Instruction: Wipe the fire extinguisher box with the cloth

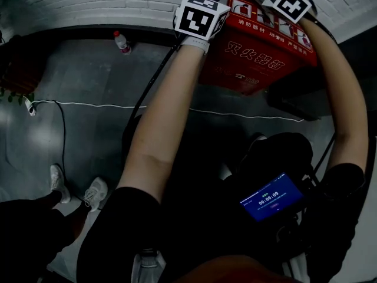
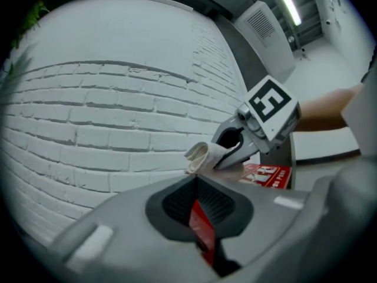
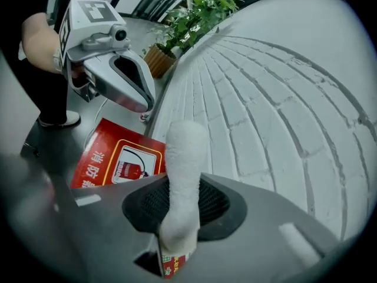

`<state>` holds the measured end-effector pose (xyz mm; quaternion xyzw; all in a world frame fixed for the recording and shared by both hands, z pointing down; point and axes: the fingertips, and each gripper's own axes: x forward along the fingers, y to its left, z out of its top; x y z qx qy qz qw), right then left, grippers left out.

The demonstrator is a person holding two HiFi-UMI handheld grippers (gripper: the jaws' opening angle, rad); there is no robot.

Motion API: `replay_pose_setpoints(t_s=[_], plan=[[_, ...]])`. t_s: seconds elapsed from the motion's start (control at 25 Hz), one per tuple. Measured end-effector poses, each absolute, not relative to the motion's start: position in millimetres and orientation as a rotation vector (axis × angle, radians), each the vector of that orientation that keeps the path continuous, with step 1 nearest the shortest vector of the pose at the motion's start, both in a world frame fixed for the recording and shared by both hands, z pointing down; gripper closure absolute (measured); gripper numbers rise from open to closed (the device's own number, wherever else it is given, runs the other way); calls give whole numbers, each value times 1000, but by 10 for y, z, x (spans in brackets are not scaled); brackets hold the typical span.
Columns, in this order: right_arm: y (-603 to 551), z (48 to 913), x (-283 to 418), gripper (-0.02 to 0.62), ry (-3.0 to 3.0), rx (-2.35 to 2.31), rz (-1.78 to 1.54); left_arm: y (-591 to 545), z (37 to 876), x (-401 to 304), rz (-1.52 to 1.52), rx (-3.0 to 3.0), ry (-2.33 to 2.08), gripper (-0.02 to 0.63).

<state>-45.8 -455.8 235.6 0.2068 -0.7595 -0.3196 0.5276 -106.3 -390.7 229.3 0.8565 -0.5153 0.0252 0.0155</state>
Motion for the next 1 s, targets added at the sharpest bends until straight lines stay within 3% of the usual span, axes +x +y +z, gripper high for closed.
replay_pose_setpoints(t_s=[0.48, 1.0], plan=[[-5092, 2657, -582, 499, -1636, 564, -824, -4086, 2444, -1186, 86, 2653, -1605, 604], [-4506, 2892, -679, 505, -1636, 399, -778, -3952, 2506, -1256, 76, 2640, -1598, 604]])
